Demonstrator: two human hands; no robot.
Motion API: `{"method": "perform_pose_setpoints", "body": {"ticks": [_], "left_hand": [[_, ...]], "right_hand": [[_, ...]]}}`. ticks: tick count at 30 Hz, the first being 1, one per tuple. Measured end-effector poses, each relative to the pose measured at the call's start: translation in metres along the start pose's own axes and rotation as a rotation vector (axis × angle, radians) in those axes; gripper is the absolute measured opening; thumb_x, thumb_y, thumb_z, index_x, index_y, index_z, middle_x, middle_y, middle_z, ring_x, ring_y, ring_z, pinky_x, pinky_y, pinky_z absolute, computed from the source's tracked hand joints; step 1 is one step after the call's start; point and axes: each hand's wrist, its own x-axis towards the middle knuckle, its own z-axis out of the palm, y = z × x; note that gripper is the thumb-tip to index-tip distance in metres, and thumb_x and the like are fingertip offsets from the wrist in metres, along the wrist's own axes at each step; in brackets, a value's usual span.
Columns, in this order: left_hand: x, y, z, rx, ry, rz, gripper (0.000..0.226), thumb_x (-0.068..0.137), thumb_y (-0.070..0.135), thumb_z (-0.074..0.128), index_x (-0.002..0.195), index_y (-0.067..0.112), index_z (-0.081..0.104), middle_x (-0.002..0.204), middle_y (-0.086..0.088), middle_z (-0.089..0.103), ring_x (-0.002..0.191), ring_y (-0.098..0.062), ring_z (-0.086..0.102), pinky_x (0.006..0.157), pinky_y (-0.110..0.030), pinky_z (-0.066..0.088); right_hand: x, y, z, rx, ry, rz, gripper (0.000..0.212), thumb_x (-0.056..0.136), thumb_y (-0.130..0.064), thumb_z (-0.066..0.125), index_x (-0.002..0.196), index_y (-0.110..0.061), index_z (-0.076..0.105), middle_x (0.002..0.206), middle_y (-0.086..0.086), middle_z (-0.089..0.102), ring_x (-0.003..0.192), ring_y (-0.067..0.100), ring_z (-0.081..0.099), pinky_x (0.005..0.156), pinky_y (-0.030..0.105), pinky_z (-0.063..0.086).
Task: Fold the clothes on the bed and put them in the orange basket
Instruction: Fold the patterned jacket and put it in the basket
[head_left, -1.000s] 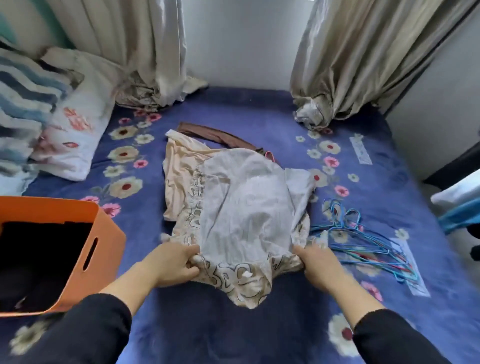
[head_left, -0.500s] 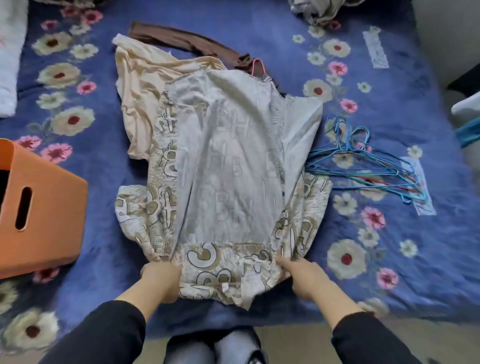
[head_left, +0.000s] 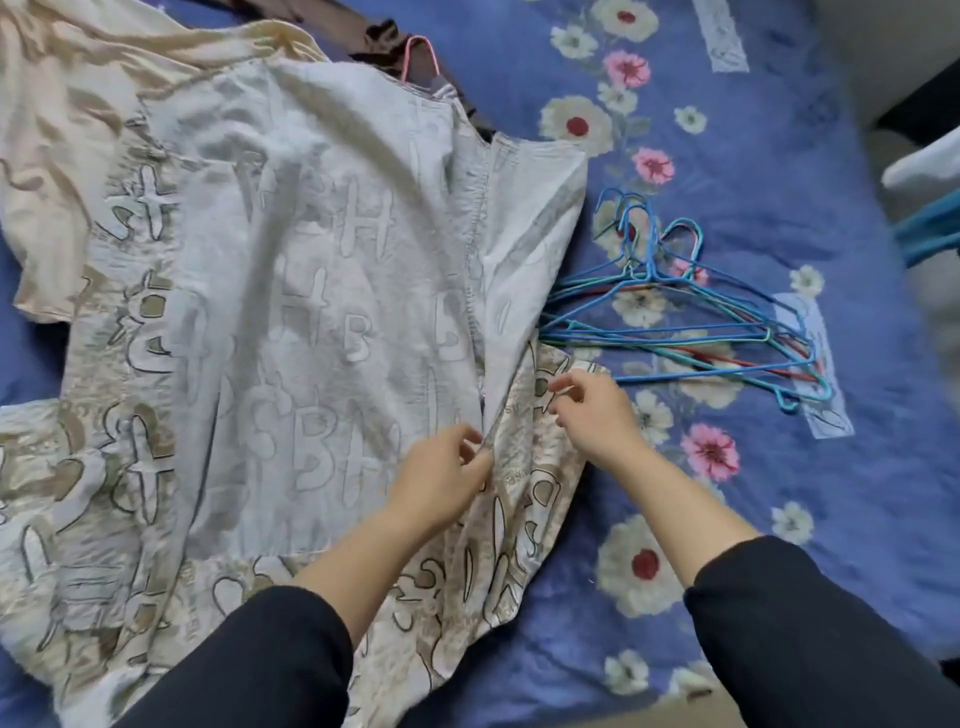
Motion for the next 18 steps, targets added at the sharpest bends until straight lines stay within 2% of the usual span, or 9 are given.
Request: {"method": "perform_pose_setpoints", "body": {"ticks": [3,5,7,9,10,12,14,16,18], "left_hand": [[0.018,0.007,0.011,-0.013,0.084,0.015,0.023,0.087,0.044,0.062,0.095,0.025,0.052,0.074,0.008,0.063,0.07,-0.01,0.059,0.062,-0.031,0.047],[0.023,0.007,0.01,-0.013,0.094,0.015,0.03,0.082,0.041,0.072,0.087,0.021,0.05,0.067,0.006,0.06,0.063,-0.007,0.055,0.054,-0.025,0.037],[0.03,0.007,0.007,-0.104,0.027,-0.021,0.031,0.075,0.036,0.08,0.078,0.017,0.055,0.06,0.005,0.06,0.054,-0.004,0.053,0.051,-0.023,0.037],[0.033,0.008,-0.001,-0.264,-0.127,-0.062,0.03,0.072,0.029,0.084,0.076,0.012,0.061,0.053,0.004,0.061,0.047,-0.003,0.052,0.05,-0.02,0.04],[0.037,0.007,-0.009,-0.339,-0.207,-0.084,0.029,0.071,0.027,0.084,0.079,0.008,0.063,0.052,0.004,0.062,0.046,-0.005,0.051,0.051,-0.019,0.04],[0.04,0.007,-0.024,-0.433,-0.356,-0.098,0.03,0.072,0.024,0.083,0.086,0.002,0.068,0.057,0.002,0.064,0.049,-0.009,0.049,0.054,-0.019,0.041],[0.044,0.008,-0.04,-0.491,-0.458,-0.078,0.025,0.073,0.023,0.082,0.085,0.003,0.074,0.065,-0.003,0.066,0.055,-0.011,0.049,0.057,-0.02,0.041],[0.046,0.007,-0.058,-0.556,-0.487,-0.071,0.021,0.074,0.025,0.08,0.082,0.006,0.076,0.074,-0.004,0.071,0.062,-0.008,0.055,0.065,-0.021,0.043],[0.046,0.003,-0.071,-0.657,-0.493,-0.079,0.023,0.072,0.027,0.08,0.081,0.007,0.075,0.081,-0.002,0.073,0.07,-0.004,0.061,0.074,-0.023,0.045]], "right_hand": [[0.045,-0.009,-0.009,0.031,0.064,-0.041,0.023,0.089,-0.011,0.05,0.103,-0.013,0.068,0.1,0.009,0.07,0.096,0.026,0.064,0.089,0.037,0.05],[0.074,-0.019,-0.01,0.152,0.1,-0.014,0.018,0.087,-0.019,0.051,0.095,-0.014,0.066,0.098,0.01,0.07,0.094,0.03,0.065,0.089,0.046,0.052],[0.105,-0.031,-0.009,0.294,0.106,0.058,0.017,0.074,-0.034,0.056,0.076,-0.018,0.058,0.084,0.009,0.067,0.083,0.029,0.064,0.084,0.051,0.054],[0.127,-0.042,-0.01,0.511,0.067,0.147,0.036,0.061,-0.042,0.066,0.079,-0.013,0.058,0.082,0.007,0.064,0.078,0.025,0.062,0.077,0.046,0.053],[0.131,-0.056,-0.01,0.614,0.05,0.196,0.042,0.063,-0.037,0.072,0.089,-0.007,0.061,0.089,0.009,0.067,0.081,0.026,0.065,0.076,0.043,0.055],[0.141,-0.074,-0.016,0.736,0.043,0.271,0.034,0.075,-0.016,0.072,0.102,-0.001,0.059,0.091,0.012,0.066,0.075,0.025,0.064,0.066,0.036,0.054],[0.151,-0.092,-0.022,0.745,0.083,0.311,0.021,0.073,-0.005,0.065,0.092,-0.003,0.057,0.078,0.009,0.058,0.063,0.022,0.055,0.056,0.03,0.045],[0.159,-0.118,-0.022,0.789,0.197,0.3,0.018,0.07,-0.003,0.059,0.086,-0.006,0.052,0.078,0.007,0.055,0.062,0.022,0.051,0.056,0.029,0.042],[0.165,-0.143,-0.023,0.786,0.395,0.244,0.024,0.074,-0.005,0.058,0.096,-0.009,0.051,0.089,0.005,0.057,0.073,0.021,0.053,0.063,0.029,0.043]]}}
